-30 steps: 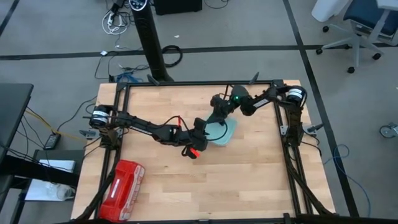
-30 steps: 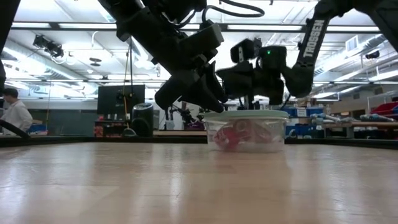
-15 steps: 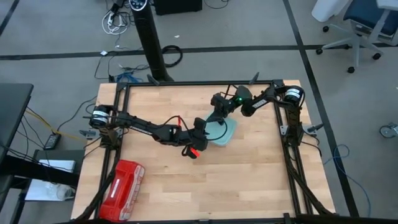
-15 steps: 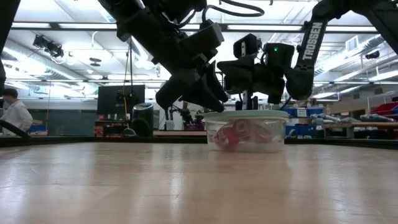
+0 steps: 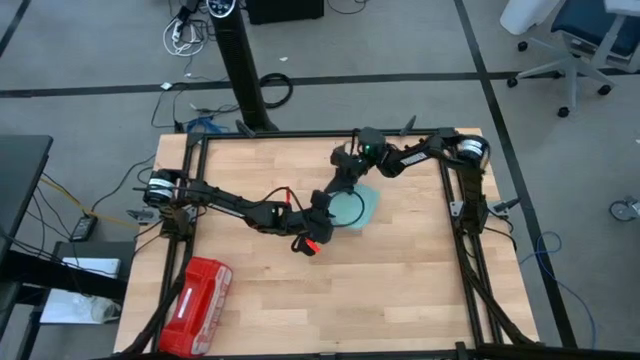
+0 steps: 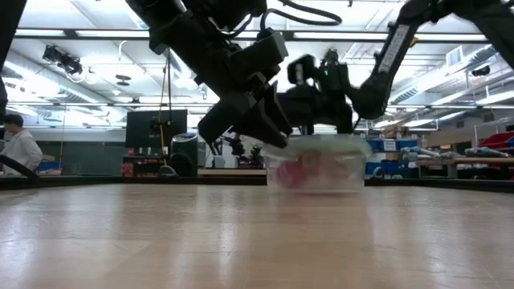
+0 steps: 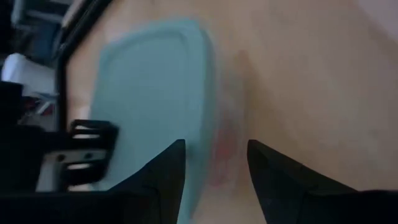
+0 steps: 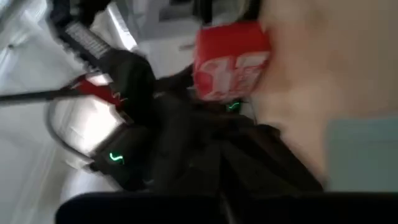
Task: Roll bandage
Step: Close the green tupperware
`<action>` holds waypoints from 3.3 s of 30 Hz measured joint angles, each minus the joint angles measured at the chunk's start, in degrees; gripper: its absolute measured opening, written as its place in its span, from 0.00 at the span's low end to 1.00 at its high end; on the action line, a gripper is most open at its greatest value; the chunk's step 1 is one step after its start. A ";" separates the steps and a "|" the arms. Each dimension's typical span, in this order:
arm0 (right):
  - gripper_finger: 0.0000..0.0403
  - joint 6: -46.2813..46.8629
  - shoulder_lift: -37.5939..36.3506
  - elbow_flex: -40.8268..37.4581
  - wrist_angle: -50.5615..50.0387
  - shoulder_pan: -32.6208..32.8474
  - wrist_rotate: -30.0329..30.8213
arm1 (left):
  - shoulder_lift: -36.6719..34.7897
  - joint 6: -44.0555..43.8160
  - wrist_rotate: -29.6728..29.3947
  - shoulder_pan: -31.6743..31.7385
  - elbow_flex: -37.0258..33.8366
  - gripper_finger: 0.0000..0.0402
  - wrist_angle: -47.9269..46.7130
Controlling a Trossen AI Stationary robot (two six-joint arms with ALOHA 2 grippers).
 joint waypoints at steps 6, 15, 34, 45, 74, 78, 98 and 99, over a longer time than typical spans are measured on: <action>0.02 8.66 2.56 -0.41 18.15 0.53 2.98 | -0.18 0.12 -1.56 0.19 0.13 0.44 -0.01; 0.02 20.04 2.61 -0.55 30.92 1.32 3.26 | -0.19 0.09 -2.81 -0.33 0.12 0.44 2.55; 0.02 23.45 -6.30 -10.56 31.87 -1.57 3.72 | 0.69 -16.74 0.59 4.69 2.45 0.44 0.12; 0.02 17.04 -16.30 -25.27 31.66 -2.83 7.33 | 1.78 -24.47 4.94 7.44 4.70 0.44 -0.35; 0.02 15.81 -16.11 -26.80 31.51 -2.36 7.19 | 5.88 -32.08 11.33 10.10 7.13 0.44 -2.90; 0.02 14.95 -16.11 -26.80 31.50 -2.43 2.70 | 6.04 -32.70 15.21 10.25 7.03 0.44 -1.56; 0.02 10.22 -16.11 -22.69 20.74 1.99 -6.92 | 5.86 -24.28 27.48 11.40 6.59 0.44 -4.06; 0.02 10.51 -16.11 -22.69 20.70 3.36 -6.58 | 5.84 -23.84 28.49 11.40 6.68 0.44 -4.84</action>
